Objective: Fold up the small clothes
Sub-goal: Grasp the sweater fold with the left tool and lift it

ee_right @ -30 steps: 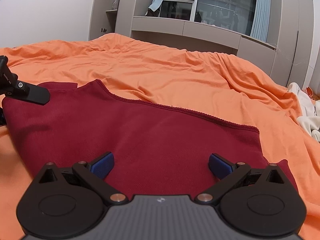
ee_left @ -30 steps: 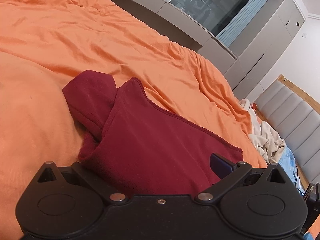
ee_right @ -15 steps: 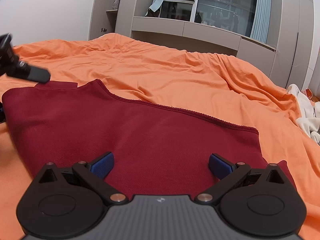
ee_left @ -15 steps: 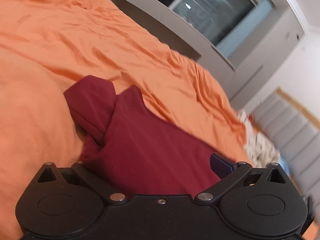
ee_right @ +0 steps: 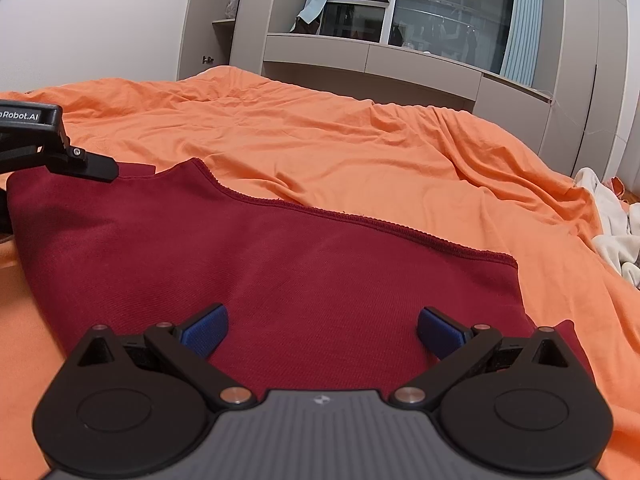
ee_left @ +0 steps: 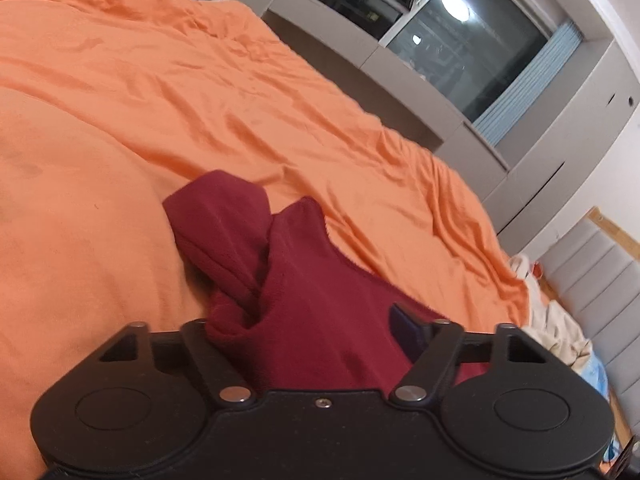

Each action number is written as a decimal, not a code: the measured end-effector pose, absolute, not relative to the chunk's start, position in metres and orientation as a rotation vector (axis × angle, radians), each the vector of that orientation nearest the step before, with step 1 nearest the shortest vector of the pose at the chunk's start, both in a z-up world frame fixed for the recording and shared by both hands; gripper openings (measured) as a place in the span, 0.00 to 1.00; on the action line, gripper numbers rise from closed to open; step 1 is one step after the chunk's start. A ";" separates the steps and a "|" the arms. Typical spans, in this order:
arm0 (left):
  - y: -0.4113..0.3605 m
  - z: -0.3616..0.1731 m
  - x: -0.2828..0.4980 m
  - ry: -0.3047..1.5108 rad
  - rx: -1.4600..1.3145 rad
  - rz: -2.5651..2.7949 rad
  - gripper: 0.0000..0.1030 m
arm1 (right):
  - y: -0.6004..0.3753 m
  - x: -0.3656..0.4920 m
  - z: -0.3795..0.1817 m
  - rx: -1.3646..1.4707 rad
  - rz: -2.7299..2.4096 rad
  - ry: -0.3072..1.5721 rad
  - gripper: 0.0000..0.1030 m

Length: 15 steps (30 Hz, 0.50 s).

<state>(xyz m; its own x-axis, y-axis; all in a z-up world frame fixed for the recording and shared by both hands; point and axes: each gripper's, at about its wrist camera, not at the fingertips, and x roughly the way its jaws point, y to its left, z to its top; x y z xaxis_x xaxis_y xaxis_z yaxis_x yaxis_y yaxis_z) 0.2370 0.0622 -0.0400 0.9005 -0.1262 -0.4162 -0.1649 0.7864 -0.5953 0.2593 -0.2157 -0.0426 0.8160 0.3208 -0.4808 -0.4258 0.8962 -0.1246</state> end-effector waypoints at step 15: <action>0.060 -0.036 0.253 0.463 -0.662 0.089 0.24 | -0.223 0.263 -0.035 -0.224 0.410 0.501 1.00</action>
<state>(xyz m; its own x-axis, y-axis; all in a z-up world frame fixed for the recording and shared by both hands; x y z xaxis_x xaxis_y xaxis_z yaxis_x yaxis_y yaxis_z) 0.2526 0.0601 -0.0364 0.8949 -0.0656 -0.4414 -0.2243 0.7889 -0.5721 0.2635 -0.2226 -0.0352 0.7985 0.3244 -0.5071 -0.4323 0.8953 -0.1078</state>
